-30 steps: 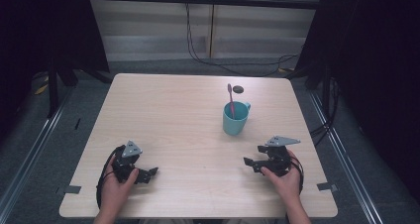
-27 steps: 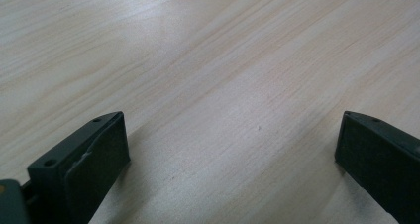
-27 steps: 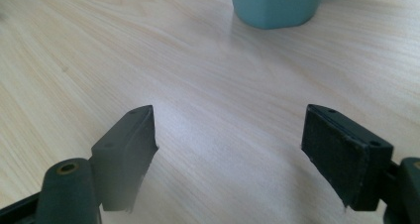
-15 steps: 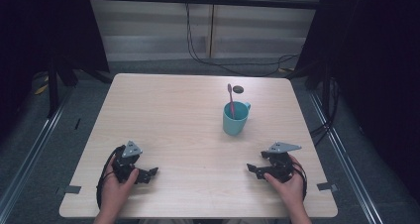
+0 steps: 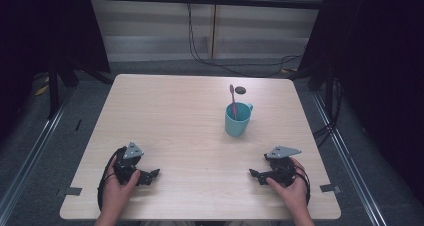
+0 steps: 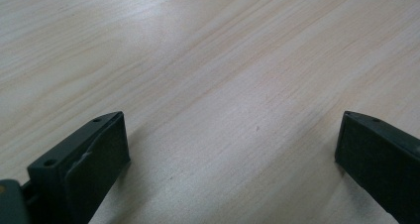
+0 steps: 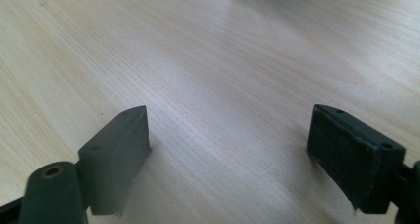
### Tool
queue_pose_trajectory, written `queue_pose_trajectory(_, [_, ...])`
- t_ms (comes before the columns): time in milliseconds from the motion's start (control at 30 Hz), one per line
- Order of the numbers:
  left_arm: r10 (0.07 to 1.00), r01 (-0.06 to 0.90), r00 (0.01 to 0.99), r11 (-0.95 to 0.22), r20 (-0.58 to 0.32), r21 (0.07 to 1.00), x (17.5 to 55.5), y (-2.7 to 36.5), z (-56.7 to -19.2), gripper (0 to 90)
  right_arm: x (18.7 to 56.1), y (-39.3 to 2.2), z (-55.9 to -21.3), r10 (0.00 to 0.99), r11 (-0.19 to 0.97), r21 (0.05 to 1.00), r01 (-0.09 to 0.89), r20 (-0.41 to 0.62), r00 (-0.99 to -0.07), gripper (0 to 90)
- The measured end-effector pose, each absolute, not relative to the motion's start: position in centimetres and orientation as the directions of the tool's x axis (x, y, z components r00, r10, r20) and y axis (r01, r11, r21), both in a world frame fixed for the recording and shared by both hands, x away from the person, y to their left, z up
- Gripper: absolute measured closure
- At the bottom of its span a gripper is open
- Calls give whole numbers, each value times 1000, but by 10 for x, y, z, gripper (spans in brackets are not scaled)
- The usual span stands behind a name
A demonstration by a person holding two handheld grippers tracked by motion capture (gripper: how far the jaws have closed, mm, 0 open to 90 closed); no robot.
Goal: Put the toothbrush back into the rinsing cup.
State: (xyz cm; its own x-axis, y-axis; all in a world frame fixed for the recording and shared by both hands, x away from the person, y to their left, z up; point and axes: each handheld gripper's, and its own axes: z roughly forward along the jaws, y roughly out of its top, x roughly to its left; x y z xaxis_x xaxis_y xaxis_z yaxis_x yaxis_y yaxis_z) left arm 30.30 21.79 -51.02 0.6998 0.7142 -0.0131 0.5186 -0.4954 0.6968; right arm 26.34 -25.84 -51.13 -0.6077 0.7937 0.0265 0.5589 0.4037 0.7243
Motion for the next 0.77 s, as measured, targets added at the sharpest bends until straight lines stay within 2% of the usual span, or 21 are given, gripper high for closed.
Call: queue_pose_trajectory(767, [713, 519, 701, -497, -13, 696, 302, 217, -510, 0, 263, -258, -511, 791, 411, 721, 558, 23, -612, 136])
